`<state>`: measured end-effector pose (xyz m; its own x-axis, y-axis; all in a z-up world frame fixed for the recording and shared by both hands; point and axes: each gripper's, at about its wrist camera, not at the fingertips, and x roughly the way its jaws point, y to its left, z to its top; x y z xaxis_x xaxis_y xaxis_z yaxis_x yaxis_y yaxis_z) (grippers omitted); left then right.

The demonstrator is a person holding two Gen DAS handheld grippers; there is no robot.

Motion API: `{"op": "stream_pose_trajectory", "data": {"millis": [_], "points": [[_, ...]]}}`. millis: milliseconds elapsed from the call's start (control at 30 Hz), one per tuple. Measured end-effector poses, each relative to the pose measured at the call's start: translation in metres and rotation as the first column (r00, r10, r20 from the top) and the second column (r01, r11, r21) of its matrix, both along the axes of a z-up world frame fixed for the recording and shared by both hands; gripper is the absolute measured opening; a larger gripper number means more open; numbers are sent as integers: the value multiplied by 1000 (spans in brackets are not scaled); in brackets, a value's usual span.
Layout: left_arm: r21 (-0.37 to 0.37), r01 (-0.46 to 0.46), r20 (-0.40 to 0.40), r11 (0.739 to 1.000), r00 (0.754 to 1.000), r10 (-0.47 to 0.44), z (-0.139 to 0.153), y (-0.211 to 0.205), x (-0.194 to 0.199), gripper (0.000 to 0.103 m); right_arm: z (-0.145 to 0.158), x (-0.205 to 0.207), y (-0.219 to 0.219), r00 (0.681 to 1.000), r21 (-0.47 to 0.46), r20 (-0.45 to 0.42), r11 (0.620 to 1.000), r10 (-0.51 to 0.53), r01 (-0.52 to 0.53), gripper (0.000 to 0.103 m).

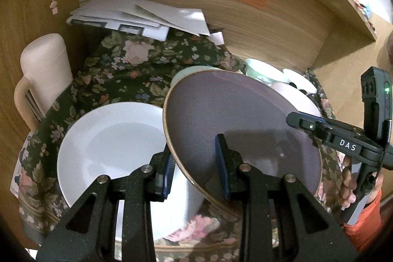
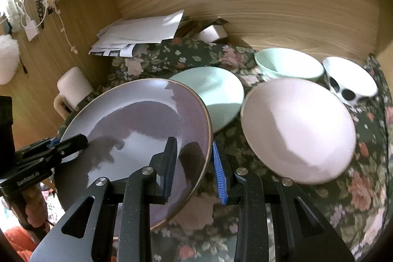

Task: Organize plates and bowls
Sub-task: 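Lift the dark brown plate with both tools and carry it off the white plate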

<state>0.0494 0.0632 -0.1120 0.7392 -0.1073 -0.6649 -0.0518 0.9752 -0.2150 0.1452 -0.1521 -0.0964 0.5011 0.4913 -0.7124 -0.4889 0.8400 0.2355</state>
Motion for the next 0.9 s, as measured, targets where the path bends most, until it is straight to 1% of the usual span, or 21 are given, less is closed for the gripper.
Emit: {"op": "stream_pose_trajectory", "data": {"millis": [367, 567, 900], "points": [[-4, 48, -18, 999, 999, -49, -8, -29, -14, 31, -4, -26, -32, 998, 17, -13, 998, -54, 55, 26], [-18, 77, -42, 997, 996, -78, -18, -43, -17, 31, -14, -37, -51, 996, 26, -33, 996, -85, 86, 26], [-24, 107, -88, 994, 990, -108, -39, -62, -14, 32, -31, -42, -69, 989, 22, -75, 992, -124, 126, 26]]}}
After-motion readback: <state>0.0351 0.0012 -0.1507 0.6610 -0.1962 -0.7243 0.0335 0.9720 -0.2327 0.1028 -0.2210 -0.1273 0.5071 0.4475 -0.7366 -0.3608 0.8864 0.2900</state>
